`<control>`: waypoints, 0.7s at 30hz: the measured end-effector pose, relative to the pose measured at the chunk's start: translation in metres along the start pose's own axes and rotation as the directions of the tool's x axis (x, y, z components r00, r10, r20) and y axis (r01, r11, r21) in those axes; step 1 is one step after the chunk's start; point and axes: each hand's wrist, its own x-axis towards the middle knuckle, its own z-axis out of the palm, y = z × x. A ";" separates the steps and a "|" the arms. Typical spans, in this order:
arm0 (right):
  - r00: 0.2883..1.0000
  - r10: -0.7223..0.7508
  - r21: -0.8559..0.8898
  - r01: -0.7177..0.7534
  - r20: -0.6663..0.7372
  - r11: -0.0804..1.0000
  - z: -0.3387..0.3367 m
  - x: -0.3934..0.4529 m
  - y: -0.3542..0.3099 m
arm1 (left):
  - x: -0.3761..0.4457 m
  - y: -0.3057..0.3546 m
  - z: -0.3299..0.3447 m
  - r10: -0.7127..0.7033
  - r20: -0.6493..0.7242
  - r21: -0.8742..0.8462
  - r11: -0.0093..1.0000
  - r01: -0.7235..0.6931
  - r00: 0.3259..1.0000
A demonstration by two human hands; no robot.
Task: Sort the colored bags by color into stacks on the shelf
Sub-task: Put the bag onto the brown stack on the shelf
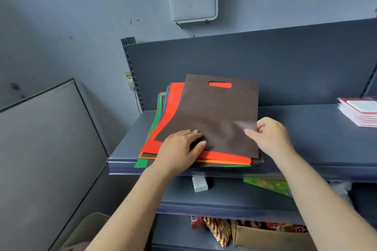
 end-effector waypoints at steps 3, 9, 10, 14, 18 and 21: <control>0.994 0.022 0.021 -0.020 -0.107 1.000 -0.005 0.010 0.006 | 0.010 -0.012 -0.004 -0.163 -0.076 0.007 0.986 0.164 0.984; 0.984 0.126 0.111 -0.112 -0.125 0.987 -0.004 0.024 0.018 | 0.023 -0.068 -0.015 -0.570 -0.089 -0.081 0.821 0.565 0.817; 0.983 0.126 0.127 -0.109 -0.136 0.986 -0.003 0.024 0.018 | 0.025 -0.075 -0.016 -0.616 -0.069 -0.118 0.786 0.607 0.785; 0.981 0.083 0.208 -0.046 -0.173 0.977 -0.006 0.022 0.019 | 0.028 -0.088 -0.024 -0.687 -0.046 -0.288 0.705 0.649 0.725; 0.978 0.022 0.293 0.041 -0.207 0.955 -0.010 0.016 0.021 | 0.025 -0.087 -0.032 -0.663 -0.129 -0.299 0.735 0.609 0.737; 0.979 0.023 0.404 0.062 -0.201 0.913 -0.012 0.009 0.021 | 0.020 -0.077 -0.039 -0.586 -0.265 -0.320 0.803 0.503 0.766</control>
